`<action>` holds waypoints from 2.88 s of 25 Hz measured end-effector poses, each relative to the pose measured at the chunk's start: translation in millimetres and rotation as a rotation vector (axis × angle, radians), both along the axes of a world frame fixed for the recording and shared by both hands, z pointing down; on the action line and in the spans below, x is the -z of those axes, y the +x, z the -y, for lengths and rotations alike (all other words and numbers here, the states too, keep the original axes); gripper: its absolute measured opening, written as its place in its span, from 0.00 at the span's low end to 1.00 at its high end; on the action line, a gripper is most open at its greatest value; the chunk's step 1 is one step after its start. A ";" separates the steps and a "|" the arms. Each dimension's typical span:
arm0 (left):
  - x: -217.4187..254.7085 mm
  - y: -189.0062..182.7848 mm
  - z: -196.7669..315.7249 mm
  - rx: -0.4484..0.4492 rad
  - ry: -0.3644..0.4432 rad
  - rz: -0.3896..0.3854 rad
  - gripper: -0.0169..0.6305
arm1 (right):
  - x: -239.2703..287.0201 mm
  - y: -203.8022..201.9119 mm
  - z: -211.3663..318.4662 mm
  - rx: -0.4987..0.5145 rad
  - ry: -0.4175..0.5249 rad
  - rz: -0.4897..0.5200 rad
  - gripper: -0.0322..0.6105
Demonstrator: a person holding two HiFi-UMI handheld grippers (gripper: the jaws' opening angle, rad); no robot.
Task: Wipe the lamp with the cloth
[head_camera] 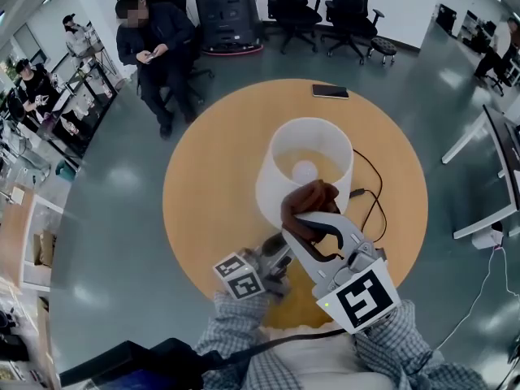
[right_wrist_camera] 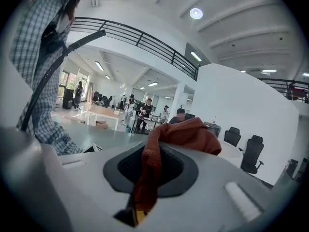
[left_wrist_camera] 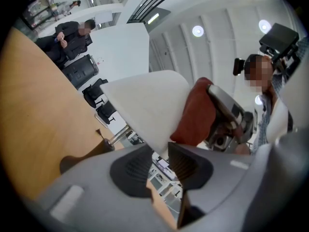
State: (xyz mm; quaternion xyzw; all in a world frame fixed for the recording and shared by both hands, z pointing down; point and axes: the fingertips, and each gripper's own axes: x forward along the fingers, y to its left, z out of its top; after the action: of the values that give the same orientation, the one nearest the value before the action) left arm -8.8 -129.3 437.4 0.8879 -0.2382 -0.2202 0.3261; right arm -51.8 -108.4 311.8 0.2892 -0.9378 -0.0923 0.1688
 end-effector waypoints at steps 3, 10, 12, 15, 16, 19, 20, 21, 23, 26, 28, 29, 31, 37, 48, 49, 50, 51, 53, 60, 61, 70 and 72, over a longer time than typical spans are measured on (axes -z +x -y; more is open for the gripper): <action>-0.7 -1.1 0.4 -0.001 0.000 0.005 0.18 | -8.4 -19.7 -0.1 0.022 -0.028 -0.018 0.12; -0.2 -0.8 -1.2 0.000 -0.002 0.005 0.18 | -22.8 -36.4 2.4 0.055 -0.058 0.000 0.12; -0.4 -2.6 -1.0 0.000 -0.001 0.003 0.18 | -14.7 -27.2 1.0 0.040 -0.042 0.042 0.12; 0.1 -4.1 1.2 0.002 0.002 0.000 0.18 | -1.6 1.7 3.8 -0.029 -0.021 0.109 0.12; -0.1 -3.9 1.1 0.002 0.001 0.000 0.18 | 1.0 15.5 5.8 -0.073 -0.032 0.134 0.12; -0.3 -3.4 0.3 0.001 -0.001 -0.001 0.18 | 5.0 63.1 17.3 -0.208 -0.041 0.154 0.12; -0.2 -3.1 0.1 0.002 -0.002 -0.002 0.18 | 6.1 79.9 23.2 -0.240 -0.020 0.142 0.12; 0.0 -2.9 0.1 0.002 -0.002 -0.002 0.18 | 7.3 95.5 29.8 -0.270 -0.003 0.135 0.12; 0.7 -2.5 0.1 0.004 -0.001 0.000 0.18 | 8.8 121.4 44.2 -0.328 0.002 0.146 0.11; 1.1 -1.5 -0.1 0.006 -0.001 0.002 0.18 | 6.6 148.7 69.5 -0.387 -0.016 0.173 0.12; 0.2 -1.0 -0.6 0.009 -0.002 0.003 0.18 | 4.1 160.1 88.7 -0.408 -0.029 0.195 0.11; -0.6 -0.7 -0.9 0.011 -0.003 0.004 0.18 | 3.9 163.6 99.1 -0.412 -0.033 0.206 0.11; -1.8 0.5 -1.0 0.013 -0.003 0.006 0.18 | 5.9 166.9 121.1 -0.405 -0.039 0.223 0.11; -0.8 2.3 -1.7 0.019 -0.006 0.014 0.18 | 3.5 153.9 175.3 -0.297 -0.075 0.224 0.12; 2.4 3.1 -2.0 0.031 -0.008 0.023 0.19 | -80.0 142.1 211.5 -0.158 -0.273 0.117 0.12; 3.1 2.9 -1.8 0.031 -0.008 0.024 0.19 | -75.6 139.8 212.4 -0.137 -0.265 0.134 0.12; 3.6 2.4 -1.6 0.033 -0.009 0.024 0.19 | -69.1 136.5 214.1 -0.113 -0.251 0.148 0.12; 4.0 2.0 -1.6 0.035 -0.010 0.024 0.19 | -61.4 132.7 216.6 -0.087 -0.235 0.158 0.12; 4.4 2.7 -2.0 0.039 -0.012 0.022 0.19 | -44.5 124.4 223.3 -0.031 -0.206 0.170 0.12; 7.1 7.4 -0.9 0.041 -0.017 0.024 0.19 | 8.8 74.0 239.5 0.244 -0.148 0.103 0.12; 7.2 9.2 -0.5 0.040 -0.017 0.027 0.18 | 13.0 65.2 239.9 0.286 -0.152 0.079 0.12; 7.7 3.2 4.0 0.064 -0.015 0.020 0.16 | -11.8 8.4 243.6 0.508 -0.263 -0.132 0.12; 7.1 3.8 4.3 0.060 -0.016 0.022 0.16 | -24.1 9.2 247.6 0.501 -0.289 -0.156 0.12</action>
State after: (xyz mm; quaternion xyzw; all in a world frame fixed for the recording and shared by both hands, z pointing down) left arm -5.1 -133.5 430.3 0.8801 -0.2703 -0.2182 0.3237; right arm -42.6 -356.0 335.8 0.0136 -0.9676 -0.0185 0.2515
